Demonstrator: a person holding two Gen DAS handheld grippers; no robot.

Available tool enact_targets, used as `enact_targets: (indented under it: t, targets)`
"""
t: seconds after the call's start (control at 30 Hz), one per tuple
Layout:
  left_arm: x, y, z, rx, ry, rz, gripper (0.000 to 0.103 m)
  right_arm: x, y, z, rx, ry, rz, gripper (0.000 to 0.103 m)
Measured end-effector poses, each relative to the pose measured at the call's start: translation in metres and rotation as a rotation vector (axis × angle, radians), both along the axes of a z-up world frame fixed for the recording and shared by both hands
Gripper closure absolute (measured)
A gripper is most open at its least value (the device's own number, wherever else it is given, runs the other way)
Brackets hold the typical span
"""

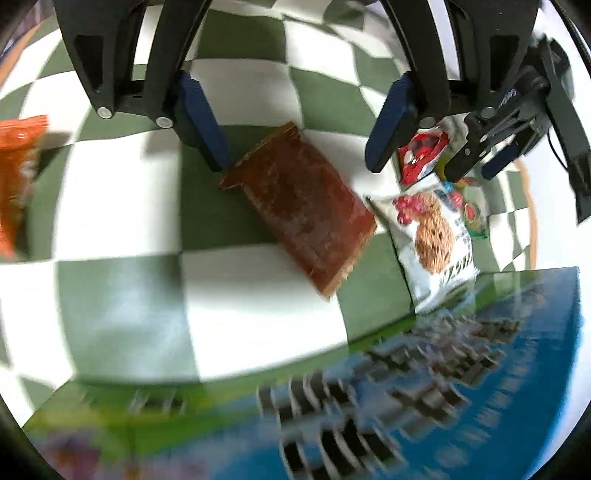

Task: Organize snacks
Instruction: 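Grasp the fruit-candy bag with the left tool while the right tool grasps the brown packet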

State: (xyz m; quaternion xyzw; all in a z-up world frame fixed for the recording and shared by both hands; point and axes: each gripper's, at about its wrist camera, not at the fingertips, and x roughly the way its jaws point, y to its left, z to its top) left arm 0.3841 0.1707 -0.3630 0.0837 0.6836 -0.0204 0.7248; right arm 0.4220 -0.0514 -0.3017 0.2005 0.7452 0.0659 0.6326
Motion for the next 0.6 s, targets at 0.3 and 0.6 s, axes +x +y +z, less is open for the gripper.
enact_targets:
  t: [0.3,0.6]
  targets:
    - [0.029,0.003,-0.003,-0.039,-0.029,-0.039,0.053,0.021,0.071,-0.001,-0.318,-0.171,0.467,0.021]
    - [0.017,0.045,-0.011,-0.121,0.023,0.169,0.051,0.004,0.009,-0.011,-0.17,0.015,0.007,0.037]
